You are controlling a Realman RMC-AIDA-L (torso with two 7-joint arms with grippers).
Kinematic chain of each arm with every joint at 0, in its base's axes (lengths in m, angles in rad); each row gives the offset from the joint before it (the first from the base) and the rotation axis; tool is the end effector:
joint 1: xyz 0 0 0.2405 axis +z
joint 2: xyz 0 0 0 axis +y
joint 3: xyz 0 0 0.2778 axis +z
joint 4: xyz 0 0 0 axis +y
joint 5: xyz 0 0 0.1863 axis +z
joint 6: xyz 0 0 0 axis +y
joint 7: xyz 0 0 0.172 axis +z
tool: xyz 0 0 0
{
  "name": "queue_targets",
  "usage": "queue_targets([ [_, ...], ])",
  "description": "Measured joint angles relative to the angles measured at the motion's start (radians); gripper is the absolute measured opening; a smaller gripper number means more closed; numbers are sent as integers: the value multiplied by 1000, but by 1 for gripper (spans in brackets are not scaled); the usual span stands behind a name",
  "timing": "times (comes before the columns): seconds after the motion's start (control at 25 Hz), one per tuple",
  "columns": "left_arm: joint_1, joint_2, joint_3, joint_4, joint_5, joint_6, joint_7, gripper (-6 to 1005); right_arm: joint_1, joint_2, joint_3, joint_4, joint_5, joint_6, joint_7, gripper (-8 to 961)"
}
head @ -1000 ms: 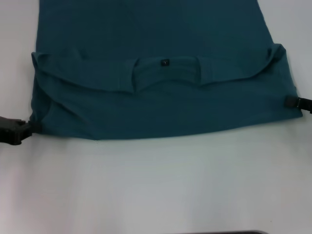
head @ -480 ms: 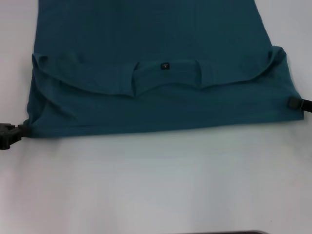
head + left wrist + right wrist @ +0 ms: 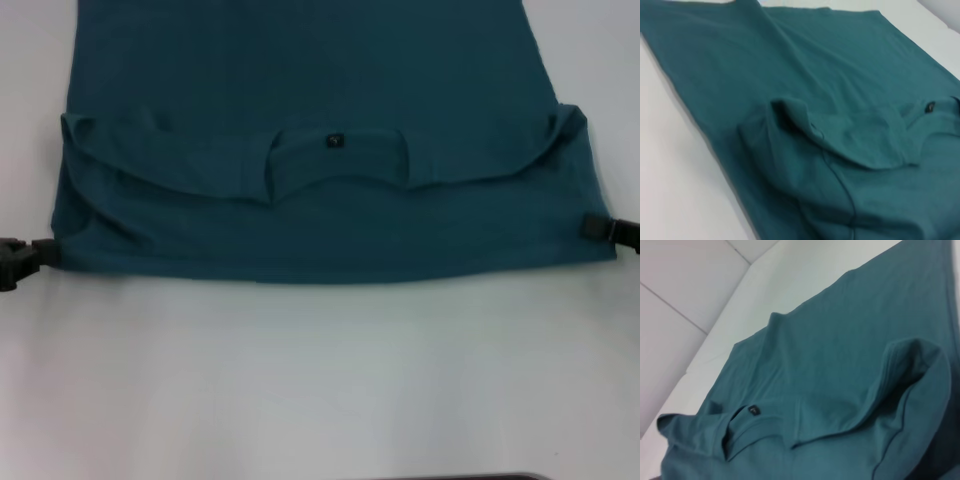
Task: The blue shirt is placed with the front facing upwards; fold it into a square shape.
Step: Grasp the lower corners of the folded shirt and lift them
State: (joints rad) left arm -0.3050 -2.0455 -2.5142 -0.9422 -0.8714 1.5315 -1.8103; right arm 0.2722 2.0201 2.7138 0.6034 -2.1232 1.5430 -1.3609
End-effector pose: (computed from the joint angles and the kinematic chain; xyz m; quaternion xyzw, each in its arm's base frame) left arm -0.3584 0.2805 0.0177 -0.8682 -0.4412 -0.0943 0.2063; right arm 0.3699 0.2562 0.0026 -0.7708 0.5522 0.2569 0.1868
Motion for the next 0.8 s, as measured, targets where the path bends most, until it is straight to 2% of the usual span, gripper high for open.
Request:
queue_targets([
  [0.4, -8, 18, -7, -2, 8, 27, 5, 1, -74, 23, 0, 6, 4, 38, -24, 47],
  [0.8, 25, 21, -8, -2, 22, 139, 44, 1, -107, 24, 26, 8, 5, 73, -46, 47],
])
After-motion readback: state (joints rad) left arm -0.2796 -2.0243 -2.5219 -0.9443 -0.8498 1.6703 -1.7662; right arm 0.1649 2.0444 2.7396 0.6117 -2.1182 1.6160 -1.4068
